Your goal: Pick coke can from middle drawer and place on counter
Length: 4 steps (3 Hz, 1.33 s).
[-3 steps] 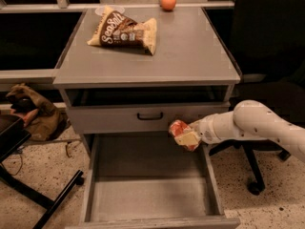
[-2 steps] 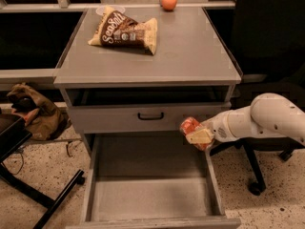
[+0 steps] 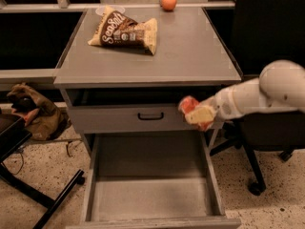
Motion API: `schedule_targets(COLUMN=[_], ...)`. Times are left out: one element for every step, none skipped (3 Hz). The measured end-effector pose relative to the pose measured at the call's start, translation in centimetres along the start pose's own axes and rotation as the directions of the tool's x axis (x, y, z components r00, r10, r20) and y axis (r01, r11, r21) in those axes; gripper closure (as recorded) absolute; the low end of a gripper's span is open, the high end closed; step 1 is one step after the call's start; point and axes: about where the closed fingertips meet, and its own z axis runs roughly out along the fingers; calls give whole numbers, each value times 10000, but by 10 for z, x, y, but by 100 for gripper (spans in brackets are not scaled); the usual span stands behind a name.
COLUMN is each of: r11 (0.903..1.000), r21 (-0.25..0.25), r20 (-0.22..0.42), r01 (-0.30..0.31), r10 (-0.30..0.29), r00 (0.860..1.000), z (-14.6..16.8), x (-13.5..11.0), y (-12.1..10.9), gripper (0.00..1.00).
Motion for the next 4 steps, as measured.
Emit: schedule_targets(r11=[9973, 9864, 9638, 9303], r21=[-534, -872, -1136, -1407], r20=[641, 930, 1399, 1741], r01=[503, 1397, 2412, 3389], r10=[-468, -1315, -2248, -3137], r00=[9968, 9869, 9643, 9334], z=[-66, -119, -122, -54], x=[-74, -125, -164, -186], y=[21, 58, 72, 64], gripper=[100, 100, 100, 100])
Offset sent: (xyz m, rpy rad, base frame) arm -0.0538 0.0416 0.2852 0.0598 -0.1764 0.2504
